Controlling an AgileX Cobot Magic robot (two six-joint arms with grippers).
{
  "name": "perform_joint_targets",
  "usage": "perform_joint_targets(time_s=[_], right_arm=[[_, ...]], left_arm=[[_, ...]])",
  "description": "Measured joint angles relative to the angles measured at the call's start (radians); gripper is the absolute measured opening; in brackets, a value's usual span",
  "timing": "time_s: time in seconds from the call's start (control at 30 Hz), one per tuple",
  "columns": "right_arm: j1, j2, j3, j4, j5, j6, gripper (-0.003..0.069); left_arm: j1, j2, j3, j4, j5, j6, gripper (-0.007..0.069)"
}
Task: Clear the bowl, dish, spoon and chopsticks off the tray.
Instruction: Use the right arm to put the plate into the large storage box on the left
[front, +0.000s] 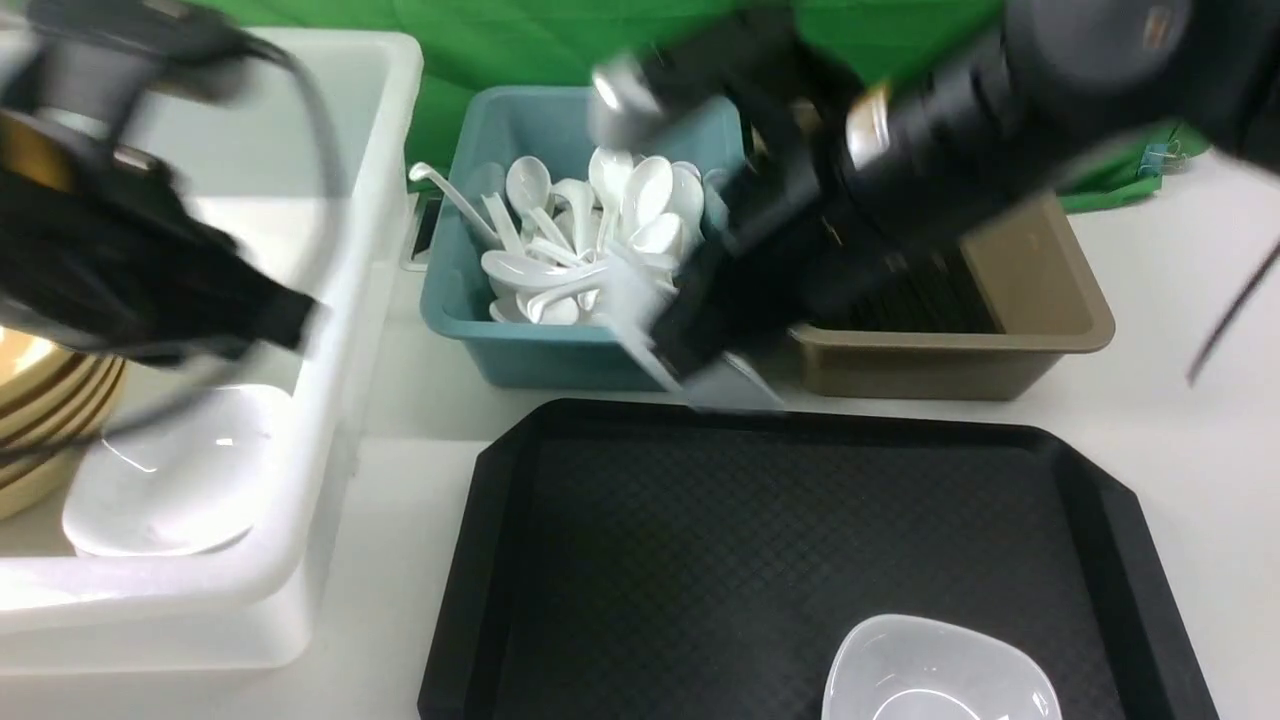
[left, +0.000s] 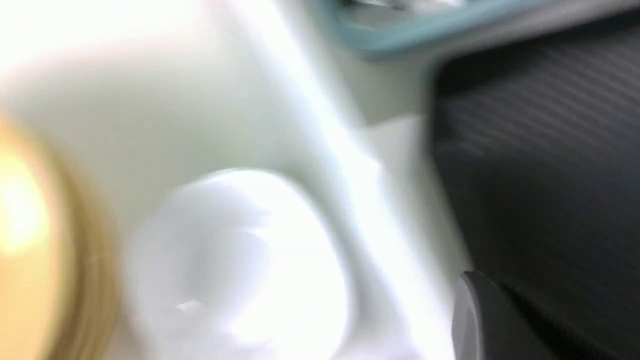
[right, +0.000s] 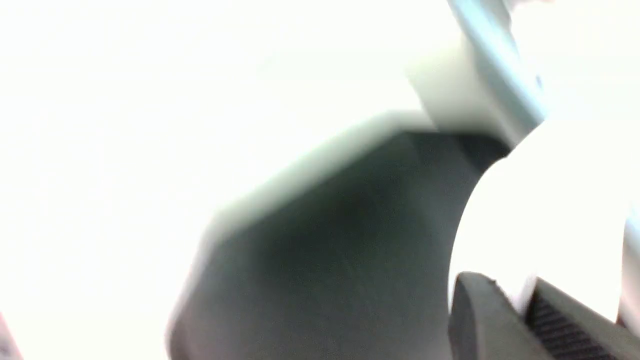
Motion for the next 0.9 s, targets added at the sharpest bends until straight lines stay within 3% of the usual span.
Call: perform_joint_targets(time_s=[0.1,0.2,0.37,0.5,0.73,0.83,0.9], right_arm=[[0.061,0.083,-0.206,0.091,0.020,-0.106,0.0031],[0.119,0.196,-0.391,0.111,0.038,-0.130,0.0031],[0.197,0.417,-0.639,0.116,0.043,-0.141,0.0031],[0.242,0.582,-0.794,0.115,0.045,-0.140,0.0031],[0.248,0.732,-0.852,0.095,0.012,-0.138,0.0035],[0.248,0.748,-0.852,0.086,0.002,-0.138,0.0077],[0.248,0.750,-0.854,0.083,0.000,-0.138,0.0181]], left_arm=[[0.194,-0.052,-0.004,-0.033,0.004,-0.002,-0.0015],[0.385,-0.083,-0.004,-0.097,0.015,0.006,-0.0015],[0.583,-0.106,-0.004,-0.243,0.029,0.077,-0.0015],[0.651,-0.114,0.003,-0.335,0.042,0.140,-0.0015],[0.656,-0.114,0.004,-0.345,0.048,0.158,-0.0015],[0.656,-0.114,0.004,-0.345,0.048,0.159,-0.0014],[0.656,-0.114,0.004,-0.345,0.048,0.161,-0.0015]])
